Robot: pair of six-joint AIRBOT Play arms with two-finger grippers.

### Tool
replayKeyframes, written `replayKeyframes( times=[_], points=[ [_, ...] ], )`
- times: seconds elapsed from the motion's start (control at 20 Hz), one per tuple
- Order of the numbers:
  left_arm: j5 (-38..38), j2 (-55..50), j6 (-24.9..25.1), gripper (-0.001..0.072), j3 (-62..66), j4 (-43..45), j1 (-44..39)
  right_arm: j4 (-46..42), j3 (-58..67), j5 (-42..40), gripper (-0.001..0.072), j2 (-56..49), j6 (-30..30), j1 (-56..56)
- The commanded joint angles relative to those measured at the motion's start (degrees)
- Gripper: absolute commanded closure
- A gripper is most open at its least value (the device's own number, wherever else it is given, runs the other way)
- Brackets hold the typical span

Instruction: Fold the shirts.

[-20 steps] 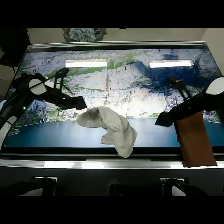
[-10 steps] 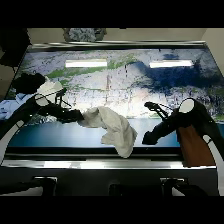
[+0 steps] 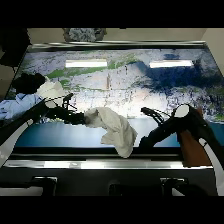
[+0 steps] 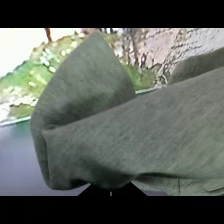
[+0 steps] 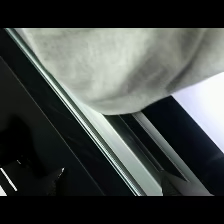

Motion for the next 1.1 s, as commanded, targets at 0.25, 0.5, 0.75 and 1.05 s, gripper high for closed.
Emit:
replayKeyframes(
  times=[0.25,0.5,0.75,1.05],
  points=[
    [0.0,0.7,0.3,0.0679,0.0,-0.5,-0.2,5.5,-5.0,-20.7,0.0007,-2.6,3.5,12.1],
    [0.3,1.9,0.3,0.0679,0.0,-0.4,-0.2,5.7,-5.0,-26.0,0.0473,-6.0,8.1,12.4],
    [2.2,8.9,0.3,0.0681,3.3,2.0,-0.2,-6.9,3.8,-19.9,0.0666,-2.6,3.7,12.2],
    [7.5,27.1,-6.9,0.0681,30.0,14.4,-0.1,-39.2,38.6,-20.1,0.0664,10.7,3.9,12.2]
  ],
)
